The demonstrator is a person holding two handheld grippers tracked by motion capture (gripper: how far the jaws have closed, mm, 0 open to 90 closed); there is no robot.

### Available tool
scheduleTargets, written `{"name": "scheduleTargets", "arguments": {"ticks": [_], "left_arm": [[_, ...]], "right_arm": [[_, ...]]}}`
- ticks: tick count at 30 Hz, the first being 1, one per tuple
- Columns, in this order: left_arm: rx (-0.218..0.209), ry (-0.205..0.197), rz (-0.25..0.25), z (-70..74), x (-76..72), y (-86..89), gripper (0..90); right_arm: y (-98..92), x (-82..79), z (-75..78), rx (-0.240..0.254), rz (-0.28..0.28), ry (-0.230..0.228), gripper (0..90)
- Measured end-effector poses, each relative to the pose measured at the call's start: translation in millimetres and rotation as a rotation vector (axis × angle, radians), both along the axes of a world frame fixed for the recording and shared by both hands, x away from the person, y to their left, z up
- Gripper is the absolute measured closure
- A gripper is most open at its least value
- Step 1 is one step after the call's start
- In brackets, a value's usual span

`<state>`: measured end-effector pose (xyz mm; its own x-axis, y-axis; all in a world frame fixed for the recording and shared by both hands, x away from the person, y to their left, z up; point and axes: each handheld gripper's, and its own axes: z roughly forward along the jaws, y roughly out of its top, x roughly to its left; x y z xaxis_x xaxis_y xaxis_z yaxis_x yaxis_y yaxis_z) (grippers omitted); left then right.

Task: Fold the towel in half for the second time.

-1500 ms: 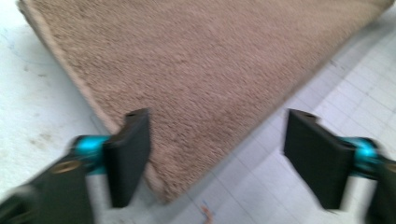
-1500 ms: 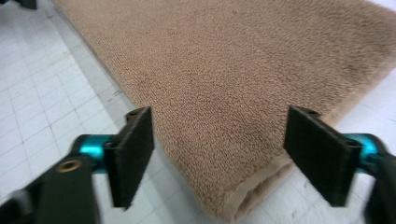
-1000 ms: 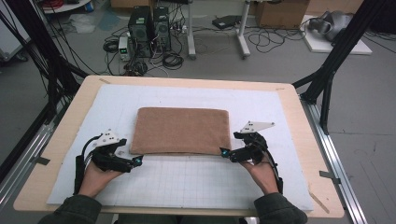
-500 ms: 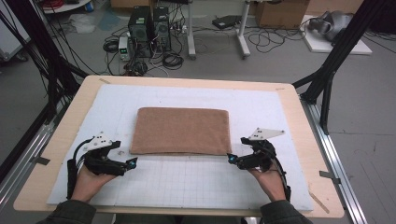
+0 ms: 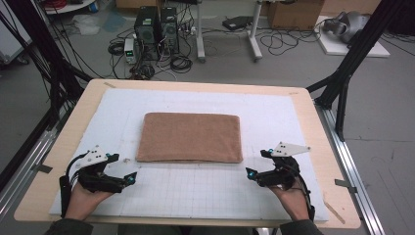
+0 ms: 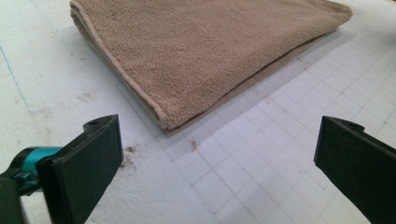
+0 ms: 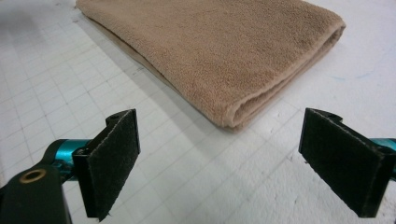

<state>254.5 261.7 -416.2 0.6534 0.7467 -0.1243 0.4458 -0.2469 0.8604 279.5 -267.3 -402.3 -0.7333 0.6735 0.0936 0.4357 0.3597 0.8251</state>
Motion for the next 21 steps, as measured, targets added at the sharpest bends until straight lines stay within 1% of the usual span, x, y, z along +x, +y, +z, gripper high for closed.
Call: {"name": "scheduleTargets", "arguments": {"ticks": [3,9,10,11,14,18,19,21], "left_arm": [[0.005,-0.008,0.001,1.3,-5.5,2.3,1.7],[0.007,-0.010,0.008,0.9,-15.4,6.2,1.7],[0.011,-0.013,0.011,0.8,-17.0,6.9,1.7],[0.005,-0.013,0.013,0.5,-18.8,7.6,1.7],[0.010,-0.016,0.015,0.1,-24.3,9.1,1.7],[0.014,-0.020,0.023,-2.4,-29.8,10.3,1.7],[0.011,-0.018,0.024,-3.4,-30.8,10.3,1.7],[0.018,-0.016,0.029,-5.8,-32.0,9.1,1.7]], "right_arm": [[-4.9,-5.6,-2.0,0.003,-0.005,-0.003,11.7],[-14.1,-19.1,-8.4,0.006,-0.024,0.002,11.7],[-15.3,-21.1,-9.2,0.013,-0.020,0.000,11.7],[-15.7,-23.3,-9.5,0.018,-0.021,0.003,11.7],[-17.4,-28.5,-9.4,0.019,-0.020,-0.004,11.7],[-18.9,-33.7,-8.6,0.032,-0.018,-0.012,11.7],[-19.0,-35.2,-8.6,0.032,-0.020,-0.014,11.7],[-18.9,-37.3,-9.3,0.035,-0.029,-0.024,11.7]]}}
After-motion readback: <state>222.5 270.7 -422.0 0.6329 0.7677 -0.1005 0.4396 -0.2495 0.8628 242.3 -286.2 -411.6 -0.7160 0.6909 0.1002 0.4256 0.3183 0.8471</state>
